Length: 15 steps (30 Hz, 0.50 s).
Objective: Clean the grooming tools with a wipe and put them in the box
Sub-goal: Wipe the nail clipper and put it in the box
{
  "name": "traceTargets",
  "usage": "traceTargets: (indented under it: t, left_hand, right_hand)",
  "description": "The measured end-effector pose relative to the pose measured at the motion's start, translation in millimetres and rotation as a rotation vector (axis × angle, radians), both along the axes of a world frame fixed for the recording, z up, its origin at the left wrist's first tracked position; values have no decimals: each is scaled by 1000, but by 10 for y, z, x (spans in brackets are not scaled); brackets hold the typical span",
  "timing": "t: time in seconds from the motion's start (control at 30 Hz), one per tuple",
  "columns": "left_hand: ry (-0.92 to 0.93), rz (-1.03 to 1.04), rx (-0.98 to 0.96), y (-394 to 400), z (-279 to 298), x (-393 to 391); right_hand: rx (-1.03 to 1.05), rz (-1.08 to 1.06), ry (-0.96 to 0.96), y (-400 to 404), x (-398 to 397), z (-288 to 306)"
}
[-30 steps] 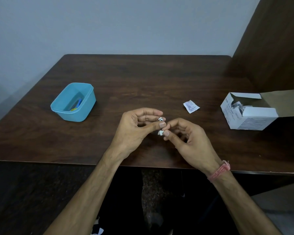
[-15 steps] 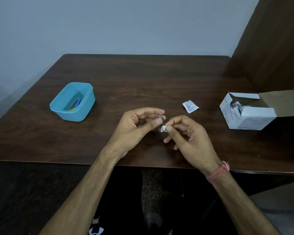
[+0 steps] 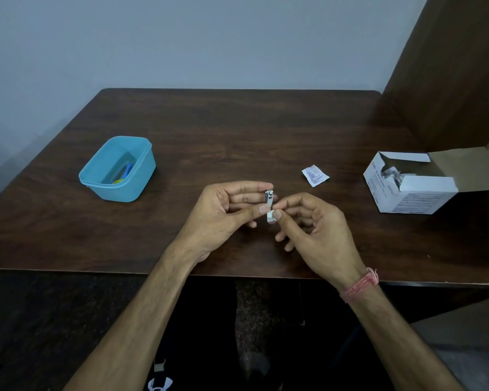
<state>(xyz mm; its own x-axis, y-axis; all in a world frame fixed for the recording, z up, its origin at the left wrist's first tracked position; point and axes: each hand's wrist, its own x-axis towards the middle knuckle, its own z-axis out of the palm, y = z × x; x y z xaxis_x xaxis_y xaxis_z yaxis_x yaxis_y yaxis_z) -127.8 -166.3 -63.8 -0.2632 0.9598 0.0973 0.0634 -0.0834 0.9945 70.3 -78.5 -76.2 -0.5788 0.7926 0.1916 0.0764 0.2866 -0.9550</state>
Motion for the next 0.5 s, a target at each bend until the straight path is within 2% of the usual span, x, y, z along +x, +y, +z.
traceTargets:
  t: [0.23,0.4,0.5]
  left_hand:
    - [12,12,-2,5,-11,1]
    - [-3,2,19,1,-1,-18]
    - [20,-17,6,4,3,-27]
  right_hand:
    - [-92,42,50,14,-3,-8]
    - [-143,21,217,66,8,-11]
    - [-169,17,246,83,20,-25]
